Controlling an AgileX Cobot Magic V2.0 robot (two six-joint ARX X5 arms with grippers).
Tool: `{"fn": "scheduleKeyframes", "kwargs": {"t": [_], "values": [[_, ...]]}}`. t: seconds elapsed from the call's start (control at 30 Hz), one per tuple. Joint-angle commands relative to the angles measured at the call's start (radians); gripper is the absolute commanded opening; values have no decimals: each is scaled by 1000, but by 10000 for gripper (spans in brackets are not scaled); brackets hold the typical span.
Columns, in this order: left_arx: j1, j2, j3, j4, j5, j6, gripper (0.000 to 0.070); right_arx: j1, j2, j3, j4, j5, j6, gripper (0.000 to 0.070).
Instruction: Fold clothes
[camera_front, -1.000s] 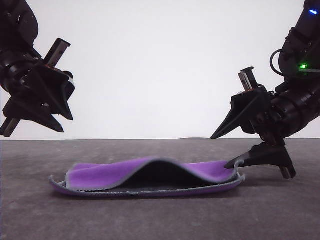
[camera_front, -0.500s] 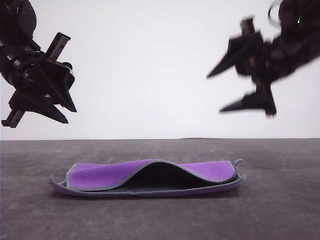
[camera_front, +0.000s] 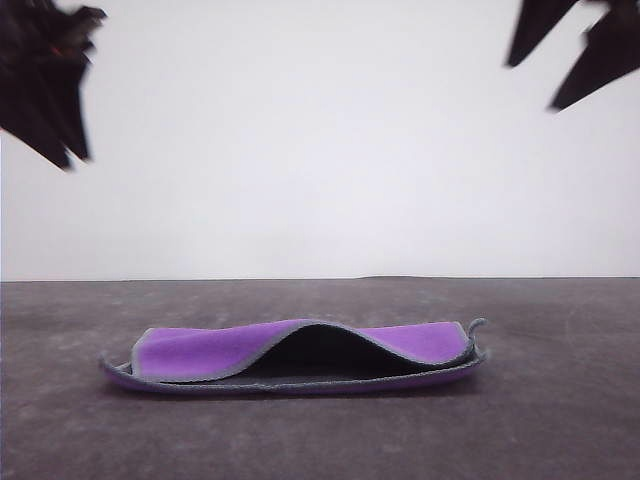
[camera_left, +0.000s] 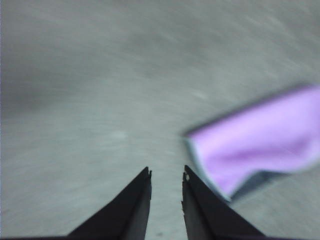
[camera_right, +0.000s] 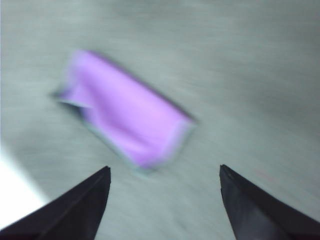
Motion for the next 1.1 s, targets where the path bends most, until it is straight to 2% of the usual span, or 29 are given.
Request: {"fn": "scheduleKeyframes", "kwargs": {"t": [0.0,0.1,0.2,0.27,0.37,0.53,0.67,0.77,0.97,1.07], "values": [[-4,-19,20,-1,-7,-36,109,0,-17,-22,10,21,32,436],[-3,-67,16,-28,-6,-36,110,-13,-65,-108,31,19,45,436],[-3,-98,3,-53,-6,-29,110,-19,-86,-241,117,-6,68,436],[-3,-112,-7,-60,-6,-29,110,-18,-87,-335,200,-52,90,435],[-3,-137,-46,-54,-6,-29,110,-18,-73,-472,369,-140,163,435],[-3,-208,-208,-5,-6,-35,110,-12,-43,-642,583,-272,266,435],[-3,-277,-366,71,-5,-68,109,6,1,-703,697,-287,342,434],[-3,-308,-436,77,-5,-70,109,21,47,-705,732,-301,369,429],[-4,-323,-473,70,-2,-86,110,63,171,-705,866,-360,471,428],[-4,-323,-473,76,2,-86,109,79,227,-704,897,-363,487,428]]}}
